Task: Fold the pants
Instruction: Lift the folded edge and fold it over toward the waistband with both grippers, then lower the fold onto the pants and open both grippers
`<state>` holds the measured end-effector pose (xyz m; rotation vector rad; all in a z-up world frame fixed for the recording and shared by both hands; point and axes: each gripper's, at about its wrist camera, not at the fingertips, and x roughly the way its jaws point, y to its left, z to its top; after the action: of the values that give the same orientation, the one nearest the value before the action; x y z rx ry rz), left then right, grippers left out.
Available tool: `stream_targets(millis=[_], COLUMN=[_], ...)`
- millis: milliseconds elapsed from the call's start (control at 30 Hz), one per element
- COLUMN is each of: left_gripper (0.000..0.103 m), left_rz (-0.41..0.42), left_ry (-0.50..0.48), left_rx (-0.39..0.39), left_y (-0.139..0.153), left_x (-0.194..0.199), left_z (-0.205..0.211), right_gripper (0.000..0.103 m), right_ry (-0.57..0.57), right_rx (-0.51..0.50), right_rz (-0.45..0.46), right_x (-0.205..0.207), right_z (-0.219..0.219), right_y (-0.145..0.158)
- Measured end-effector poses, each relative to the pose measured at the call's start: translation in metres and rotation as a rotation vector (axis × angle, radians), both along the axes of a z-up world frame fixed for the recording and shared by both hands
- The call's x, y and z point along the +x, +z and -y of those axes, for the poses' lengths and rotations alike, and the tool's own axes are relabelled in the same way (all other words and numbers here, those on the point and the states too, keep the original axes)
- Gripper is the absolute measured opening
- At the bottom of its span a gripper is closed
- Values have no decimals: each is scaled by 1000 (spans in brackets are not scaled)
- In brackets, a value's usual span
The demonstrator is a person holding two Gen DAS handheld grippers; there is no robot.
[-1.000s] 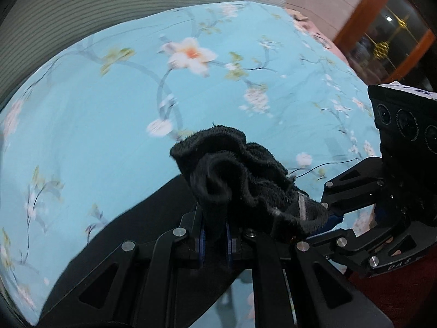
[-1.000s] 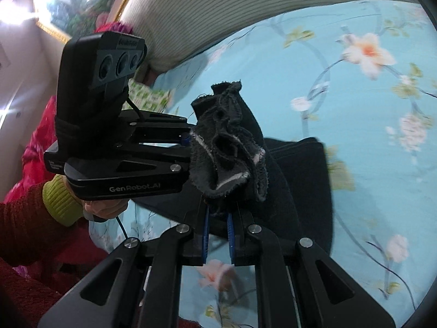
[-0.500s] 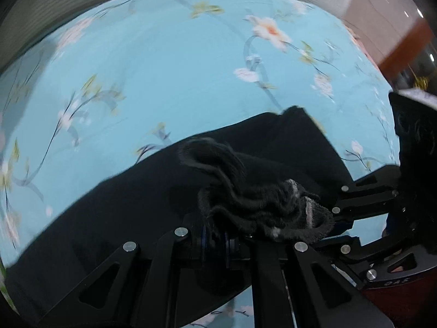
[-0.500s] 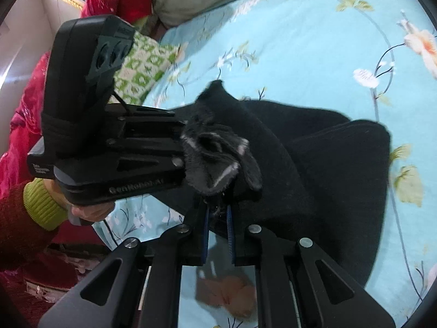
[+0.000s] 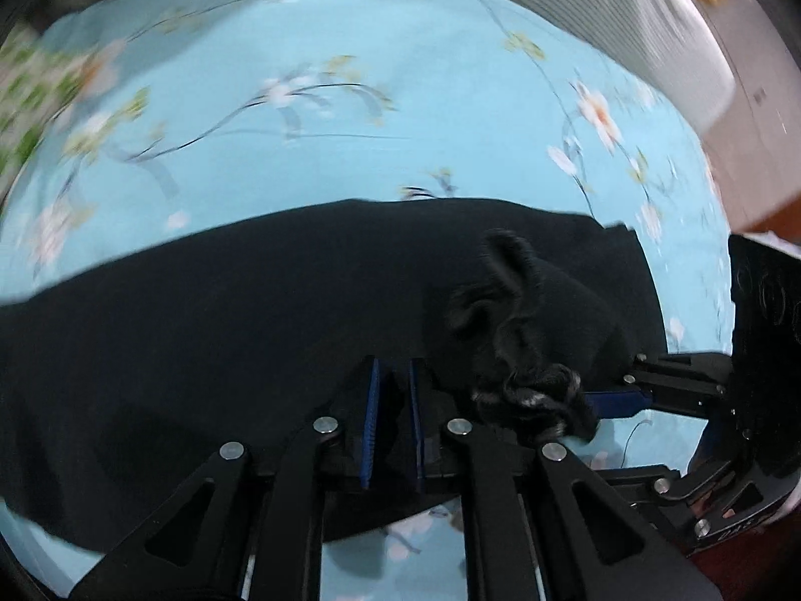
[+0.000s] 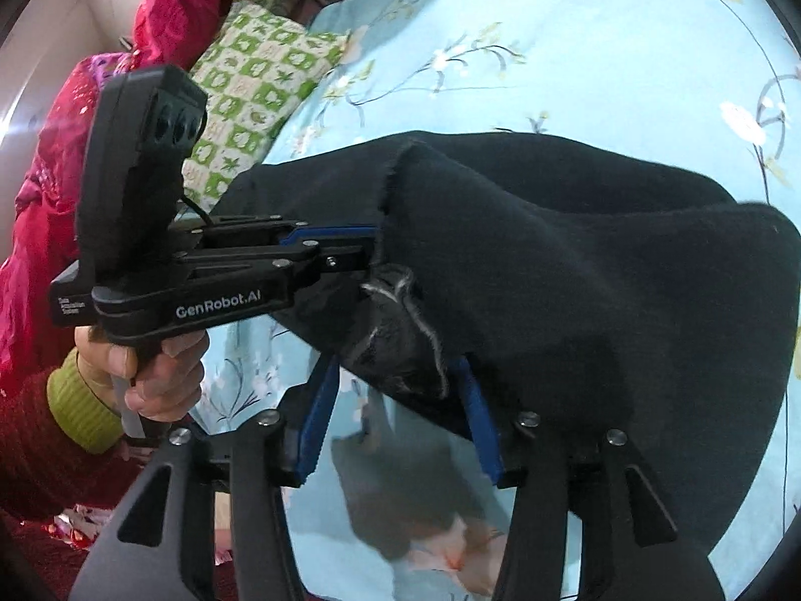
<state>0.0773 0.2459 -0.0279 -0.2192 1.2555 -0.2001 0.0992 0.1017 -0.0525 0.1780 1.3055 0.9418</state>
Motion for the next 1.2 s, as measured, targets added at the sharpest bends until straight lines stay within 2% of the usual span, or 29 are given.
stream_targets(millis=[67,267,400,767,867,1200], left_gripper=[16,17,17,30,37,46], left_rz=[0,11,12,19,14,-5], left_ry=[68,226,307,603,658,775], left_rx=[-26,-71,-95,-144,-143,-138], left_y=[3,10,13,16,15,5], left_x=[-10,-44,-68,-116,-125,-153], left_z=[-15,-50,-70,-122,-134,-161], right_gripper=[51,51,51,51,51,51], right_ry=[7,28,65,220,258,317], right_rx=[18,55,56,23,10,-13], right_rz=[-10,16,53,115,126,130], right_x=[1,13,24,34,38,49], right_z=[-5,-25,-51,-118,-135,-174], right_y=[5,24,35,43,42,35])
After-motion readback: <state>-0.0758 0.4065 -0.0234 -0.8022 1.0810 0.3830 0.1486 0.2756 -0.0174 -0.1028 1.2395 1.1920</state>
